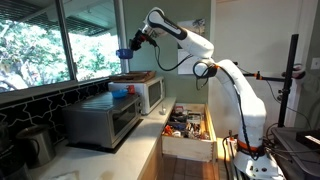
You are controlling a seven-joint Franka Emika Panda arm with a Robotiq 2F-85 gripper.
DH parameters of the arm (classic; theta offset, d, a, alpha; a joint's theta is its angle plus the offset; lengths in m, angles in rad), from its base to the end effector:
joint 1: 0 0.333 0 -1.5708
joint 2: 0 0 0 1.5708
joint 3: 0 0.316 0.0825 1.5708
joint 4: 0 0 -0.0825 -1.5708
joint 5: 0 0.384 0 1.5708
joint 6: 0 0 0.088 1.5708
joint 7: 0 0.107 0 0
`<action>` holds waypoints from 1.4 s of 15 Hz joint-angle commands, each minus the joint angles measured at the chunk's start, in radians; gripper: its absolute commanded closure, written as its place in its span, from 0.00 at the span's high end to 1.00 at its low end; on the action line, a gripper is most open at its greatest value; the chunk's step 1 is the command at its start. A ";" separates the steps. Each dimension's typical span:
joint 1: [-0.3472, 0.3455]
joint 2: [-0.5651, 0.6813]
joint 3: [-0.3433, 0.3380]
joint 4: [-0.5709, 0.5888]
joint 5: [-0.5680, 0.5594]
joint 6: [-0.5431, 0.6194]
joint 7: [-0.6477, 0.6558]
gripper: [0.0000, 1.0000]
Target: Pick up the blue mug from the tray and put it on the gray oven
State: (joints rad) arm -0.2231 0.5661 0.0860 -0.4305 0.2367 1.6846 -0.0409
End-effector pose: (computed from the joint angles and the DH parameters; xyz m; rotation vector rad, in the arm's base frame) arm 0.6431 -0.0969 0.8104 -2.7471 0.0936 -1.0256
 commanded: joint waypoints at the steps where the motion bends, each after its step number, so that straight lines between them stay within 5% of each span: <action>1: 0.001 -0.005 -0.003 -0.010 0.002 0.003 0.000 0.05; 9: 0.120 -0.005 0.011 -0.041 -0.026 -0.025 -0.021 0.01; 14: 0.252 0.024 -0.066 -0.002 -0.205 -0.007 -0.004 0.01; 21: 0.332 0.071 -0.105 0.003 -0.284 0.034 0.188 0.01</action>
State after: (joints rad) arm 0.0881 0.6120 0.0093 -0.4555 -0.0154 1.7034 0.0536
